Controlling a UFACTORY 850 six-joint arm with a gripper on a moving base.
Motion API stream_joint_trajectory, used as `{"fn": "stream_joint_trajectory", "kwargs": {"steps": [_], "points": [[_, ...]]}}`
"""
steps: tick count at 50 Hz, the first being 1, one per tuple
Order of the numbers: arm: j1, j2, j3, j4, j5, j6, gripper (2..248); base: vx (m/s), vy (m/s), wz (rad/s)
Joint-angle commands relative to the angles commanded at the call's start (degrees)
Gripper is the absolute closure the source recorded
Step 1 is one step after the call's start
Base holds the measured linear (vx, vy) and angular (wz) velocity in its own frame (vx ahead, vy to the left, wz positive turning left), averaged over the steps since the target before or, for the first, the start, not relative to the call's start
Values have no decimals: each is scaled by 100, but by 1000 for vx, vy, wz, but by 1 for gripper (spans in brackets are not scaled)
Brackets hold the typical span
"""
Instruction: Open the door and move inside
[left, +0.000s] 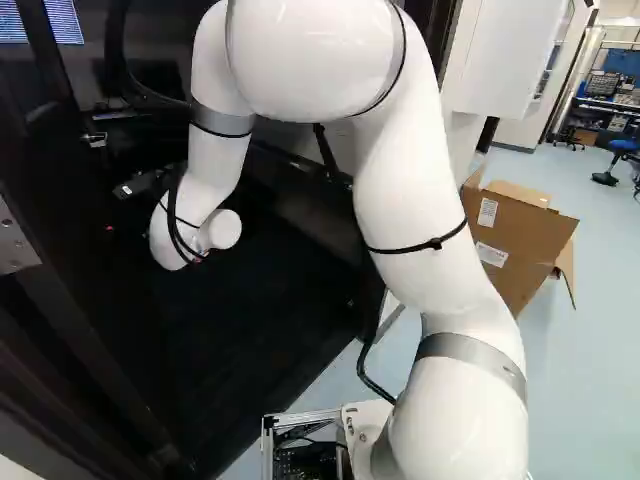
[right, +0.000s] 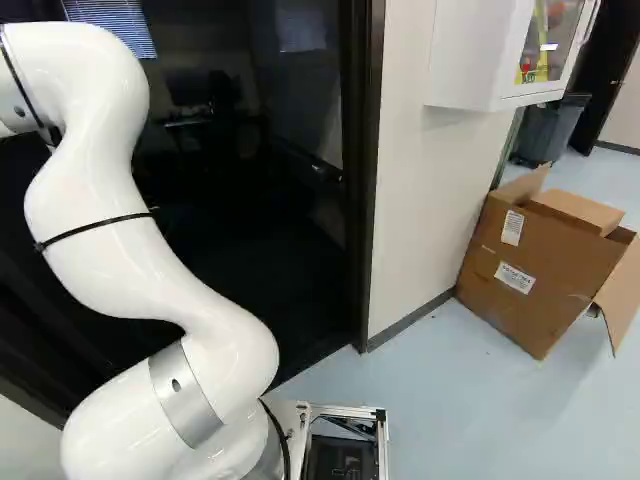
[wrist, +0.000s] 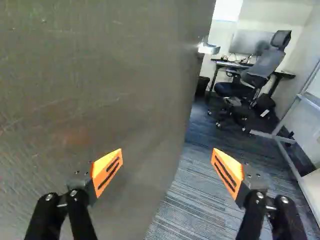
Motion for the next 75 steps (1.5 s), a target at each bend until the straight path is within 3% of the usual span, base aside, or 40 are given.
{"fn": "stream_joint_trajectory", "kwargs": {"steps": [30, 75], "points": [[48, -61, -80, -24, 0, 0, 3, 0, 0, 0], [299, -487, -652, -611, 0, 0, 3, 0, 0, 0]]}}
